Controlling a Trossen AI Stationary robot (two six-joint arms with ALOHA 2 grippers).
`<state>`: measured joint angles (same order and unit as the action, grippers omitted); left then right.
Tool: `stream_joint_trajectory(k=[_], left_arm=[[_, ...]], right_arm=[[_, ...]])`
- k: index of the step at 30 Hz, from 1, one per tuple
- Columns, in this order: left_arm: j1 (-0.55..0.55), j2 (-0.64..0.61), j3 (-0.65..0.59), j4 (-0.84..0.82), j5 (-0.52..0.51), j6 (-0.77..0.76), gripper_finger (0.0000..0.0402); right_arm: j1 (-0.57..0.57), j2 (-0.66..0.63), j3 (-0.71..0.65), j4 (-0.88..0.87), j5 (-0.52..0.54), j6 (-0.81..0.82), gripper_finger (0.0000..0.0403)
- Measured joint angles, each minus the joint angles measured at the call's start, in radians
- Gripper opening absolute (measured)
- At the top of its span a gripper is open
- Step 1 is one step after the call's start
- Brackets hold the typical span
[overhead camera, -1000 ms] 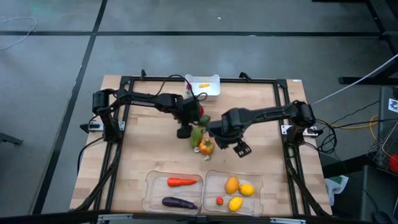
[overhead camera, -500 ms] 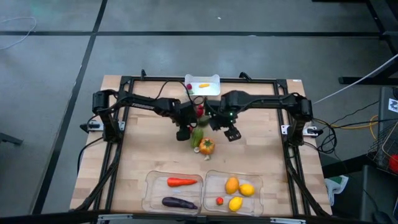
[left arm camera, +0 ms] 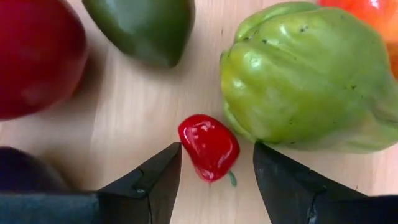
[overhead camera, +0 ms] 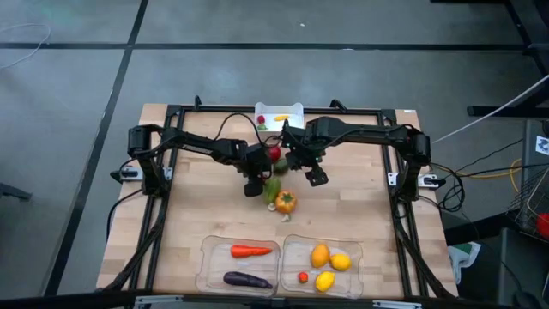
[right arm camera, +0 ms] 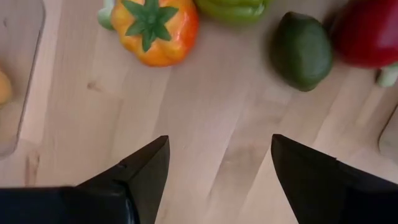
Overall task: Sort produce into baskets
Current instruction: Put the red chili pepper into the white bin
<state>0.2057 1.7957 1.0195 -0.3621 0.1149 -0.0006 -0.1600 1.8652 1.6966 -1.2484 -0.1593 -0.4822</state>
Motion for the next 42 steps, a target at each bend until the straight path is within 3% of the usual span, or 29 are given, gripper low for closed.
stream_joint_trajectory(k=[11,23,30,42], left_arm=[[-0.018,0.048,0.000,0.035,-0.002,-0.025,0.0190],[-0.007,0.047,0.001,0.033,0.001,-0.046,0.0114],[-0.007,0.037,0.039,0.007,0.002,-0.050,0.0124],[0.049,-0.040,0.150,-0.089,-0.021,0.075,0.0123]], right_arm=[[0.002,0.000,0.000,0.024,0.000,-0.027,0.0277],[0.002,0.000,0.000,0.024,0.000,-0.025,0.0277],[0.002,0.000,0.000,0.025,0.000,-0.025,0.0277],[0.002,0.001,0.000,0.029,0.041,-0.025,0.0277]])
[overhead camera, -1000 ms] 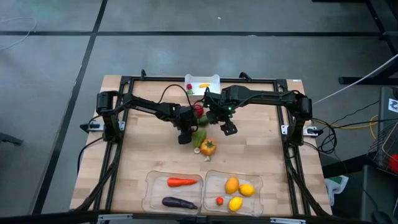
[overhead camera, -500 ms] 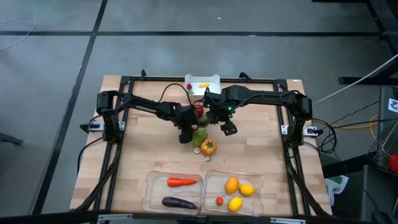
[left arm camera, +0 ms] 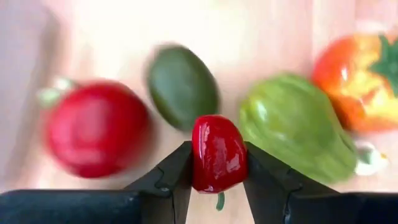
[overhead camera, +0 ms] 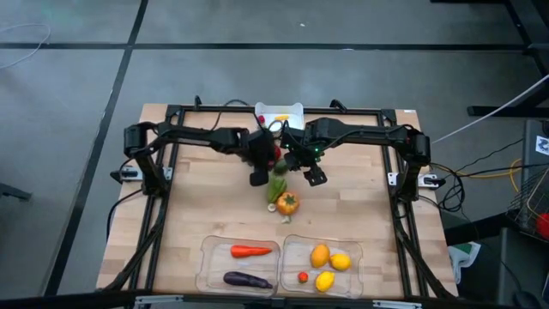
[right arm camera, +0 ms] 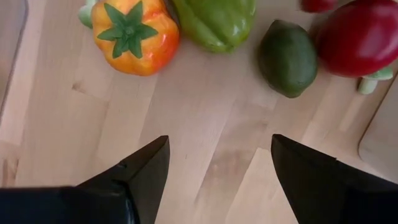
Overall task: Sort produce into baskets
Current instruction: Put the red chili pepper into the white bin
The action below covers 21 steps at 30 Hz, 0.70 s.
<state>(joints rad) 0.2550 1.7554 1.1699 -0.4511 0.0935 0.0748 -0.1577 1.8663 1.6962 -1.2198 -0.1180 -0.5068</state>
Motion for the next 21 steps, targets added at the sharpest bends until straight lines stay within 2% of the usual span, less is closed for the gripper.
stream_joint_trajectory(k=[6,9,21], left_arm=[[0.092,-0.004,0.052,0.003,-0.035,0.043,0.0123],[0.148,-0.004,0.055,0.060,-0.039,0.051,0.0123],[0.350,-0.004,0.050,0.175,-0.040,-0.019,0.0128]], right_arm=[[0.000,0.001,0.000,-0.002,0.004,0.002,0.0277],[0.000,0.001,0.000,0.000,0.004,0.002,0.0277],[0.000,0.001,0.000,0.045,0.005,0.003,0.0277]])
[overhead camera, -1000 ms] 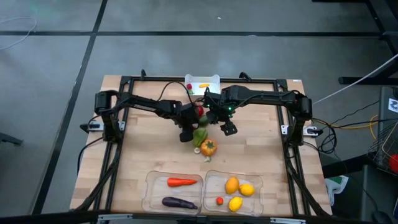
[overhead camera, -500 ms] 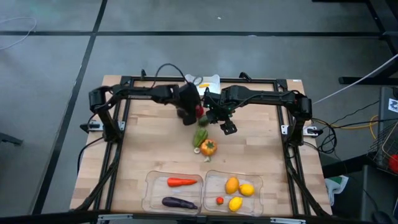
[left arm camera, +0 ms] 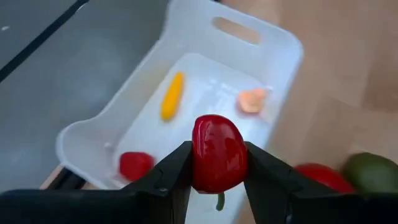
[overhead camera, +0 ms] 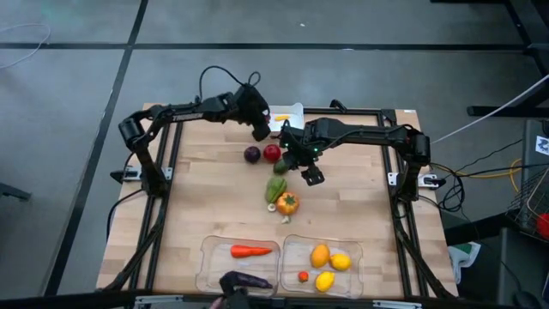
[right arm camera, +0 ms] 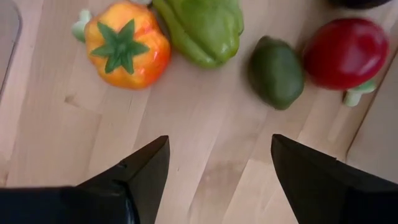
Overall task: Sort produce into baskets
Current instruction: Put the red chili pepper into the white bin, then put the lime into the right transparent bin
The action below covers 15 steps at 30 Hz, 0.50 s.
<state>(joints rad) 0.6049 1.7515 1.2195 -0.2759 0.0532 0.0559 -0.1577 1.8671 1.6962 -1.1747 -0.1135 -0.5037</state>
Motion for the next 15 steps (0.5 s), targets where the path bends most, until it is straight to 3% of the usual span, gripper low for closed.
stream_joint_trajectory(k=[6,15], left_arm=[[0.027,0.001,-0.001,0.004,0.000,-0.031,0.0142],[0.027,0.001,-0.002,0.020,-0.035,-0.032,0.0201]], right_arm=[[0.000,0.000,0.000,0.037,0.000,0.001,0.0277],[0.000,0.000,0.000,0.068,0.000,0.001,0.0277]])
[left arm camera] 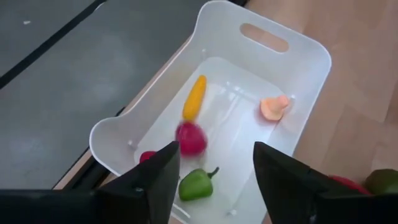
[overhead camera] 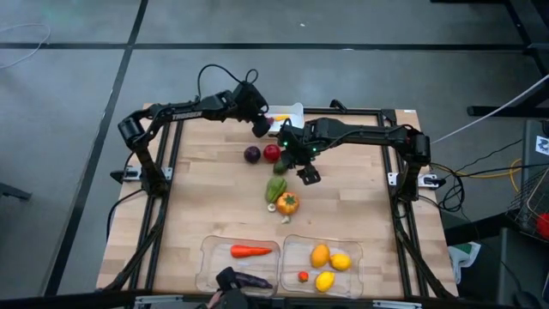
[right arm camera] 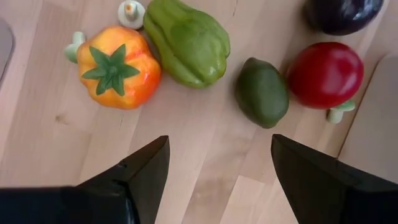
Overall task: Sort produce into baskets
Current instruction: Put the lime into the right transparent bin
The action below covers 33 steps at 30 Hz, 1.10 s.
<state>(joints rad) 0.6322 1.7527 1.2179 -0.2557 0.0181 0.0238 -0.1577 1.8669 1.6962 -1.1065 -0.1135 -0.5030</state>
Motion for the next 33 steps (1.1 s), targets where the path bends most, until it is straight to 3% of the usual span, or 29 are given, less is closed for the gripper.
stream_joint_trajectory(k=[12,20,33], left_arm=[[-0.002,0.000,0.000,0.004,0.000,-0.027,0.0219],[-0.002,0.000,0.000,0.000,0.000,-0.029,0.0219],[-0.002,0.000,0.000,-0.003,0.000,-0.045,0.0219]], right_arm=[[0.000,0.053,0.000,0.084,0.005,-0.009,0.0277],[-0.012,0.144,0.000,0.159,0.126,-0.034,0.0277],[-0.068,0.234,0.000,0.198,0.110,-0.055,0.0277]])
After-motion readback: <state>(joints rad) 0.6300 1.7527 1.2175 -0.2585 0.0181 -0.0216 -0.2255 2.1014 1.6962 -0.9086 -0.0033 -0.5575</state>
